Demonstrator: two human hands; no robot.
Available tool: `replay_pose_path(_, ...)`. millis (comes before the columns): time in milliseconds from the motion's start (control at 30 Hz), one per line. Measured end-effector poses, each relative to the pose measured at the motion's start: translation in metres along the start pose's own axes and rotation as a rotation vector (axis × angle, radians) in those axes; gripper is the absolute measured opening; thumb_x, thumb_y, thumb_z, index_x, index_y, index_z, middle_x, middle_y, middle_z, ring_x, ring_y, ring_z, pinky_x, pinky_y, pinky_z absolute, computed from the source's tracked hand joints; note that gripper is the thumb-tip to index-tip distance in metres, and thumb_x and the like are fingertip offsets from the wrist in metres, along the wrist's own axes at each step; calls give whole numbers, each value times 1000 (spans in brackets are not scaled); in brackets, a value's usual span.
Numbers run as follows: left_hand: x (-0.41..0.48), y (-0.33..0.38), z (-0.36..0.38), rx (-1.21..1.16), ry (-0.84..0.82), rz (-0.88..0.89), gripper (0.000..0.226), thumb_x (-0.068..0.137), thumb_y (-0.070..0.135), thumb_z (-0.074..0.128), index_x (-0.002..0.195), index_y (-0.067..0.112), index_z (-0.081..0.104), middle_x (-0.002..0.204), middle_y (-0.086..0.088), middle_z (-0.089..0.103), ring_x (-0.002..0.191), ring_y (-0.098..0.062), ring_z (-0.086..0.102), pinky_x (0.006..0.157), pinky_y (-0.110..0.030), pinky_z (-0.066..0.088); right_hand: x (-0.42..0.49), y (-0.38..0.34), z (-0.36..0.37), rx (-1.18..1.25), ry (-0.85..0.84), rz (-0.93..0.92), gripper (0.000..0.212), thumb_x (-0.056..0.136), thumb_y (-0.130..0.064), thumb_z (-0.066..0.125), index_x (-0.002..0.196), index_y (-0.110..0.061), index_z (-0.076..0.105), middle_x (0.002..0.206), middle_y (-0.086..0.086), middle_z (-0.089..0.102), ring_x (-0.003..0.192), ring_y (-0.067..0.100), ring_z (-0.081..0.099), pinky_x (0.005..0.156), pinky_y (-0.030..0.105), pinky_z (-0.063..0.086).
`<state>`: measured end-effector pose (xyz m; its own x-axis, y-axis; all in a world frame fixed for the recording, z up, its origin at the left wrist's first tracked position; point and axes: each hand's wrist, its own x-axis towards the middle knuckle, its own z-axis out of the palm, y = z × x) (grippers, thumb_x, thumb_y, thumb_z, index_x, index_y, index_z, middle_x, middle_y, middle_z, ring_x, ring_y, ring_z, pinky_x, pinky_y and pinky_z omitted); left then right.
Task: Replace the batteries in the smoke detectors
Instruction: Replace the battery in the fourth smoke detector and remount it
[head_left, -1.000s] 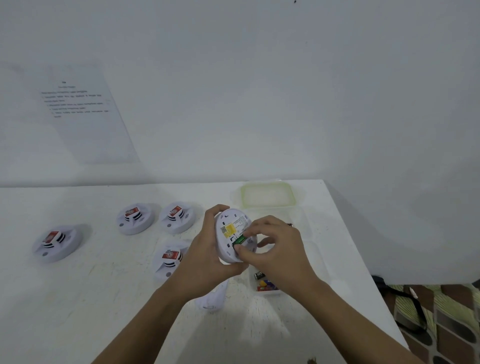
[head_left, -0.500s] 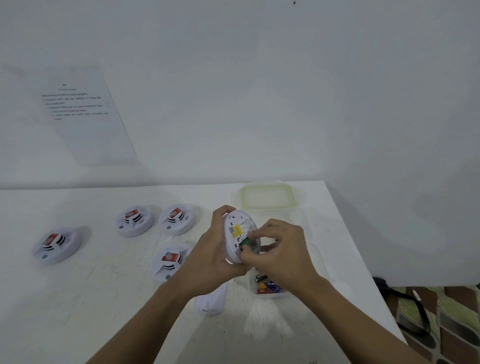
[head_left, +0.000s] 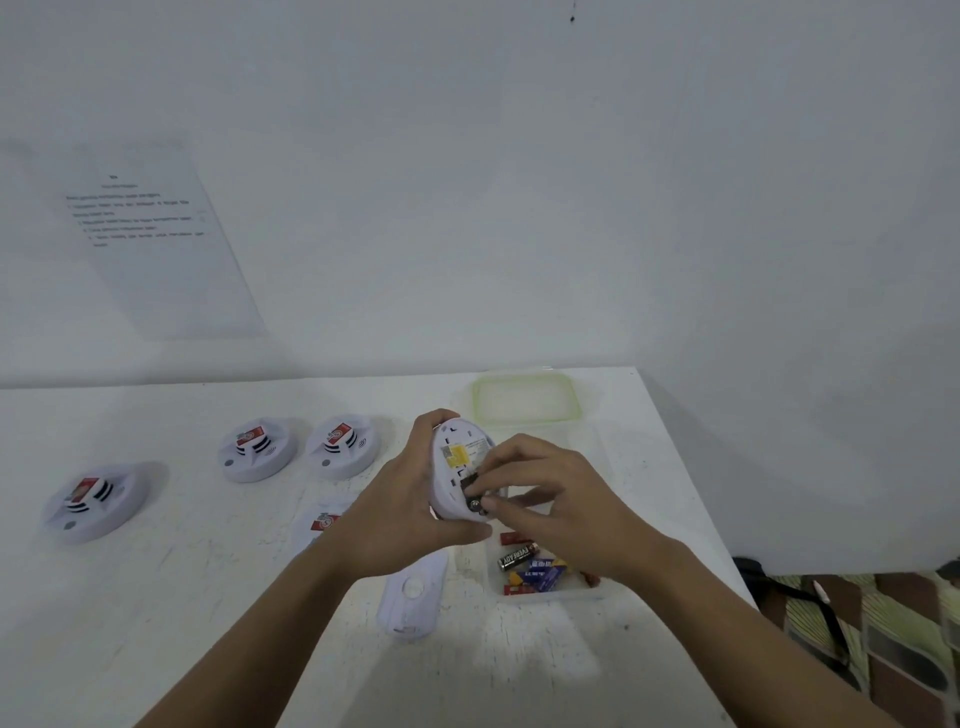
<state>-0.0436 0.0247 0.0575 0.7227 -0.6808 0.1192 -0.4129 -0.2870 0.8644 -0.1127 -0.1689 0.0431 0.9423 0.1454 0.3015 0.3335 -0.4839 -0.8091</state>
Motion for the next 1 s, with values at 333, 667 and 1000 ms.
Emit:
replay_pose_path(333,-2,8,1,-71,-59,20,88,77,9,86,143,25,31,117,19,61,115,-10,63,92,-28,58,6,-5,-8,-100,-45,-63,13,94,-12,68,104,-19,74,104,-9,61,100,12,61,76,13,48)
replay_pose_path(667,-17,-12,-2,-54,100,-19,94,71,9,89,138,39,31,120,39,49,121,13,49,82,-8,51,-6,8,-8,436,409,221,14,99,-3,59,108,-13,56,89,13,72,67,27,67,65,36,57)
replay_pose_path(1000,-28,-33,-3,-164,128,-96,97,68,11,91,141,37,35,133,23,52,127,-1,54,89,-15,54,-23,44,15,-232,156,299,16,90,-24,74,84,-26,60,81,-18,64,84,3,57,68,12,40)
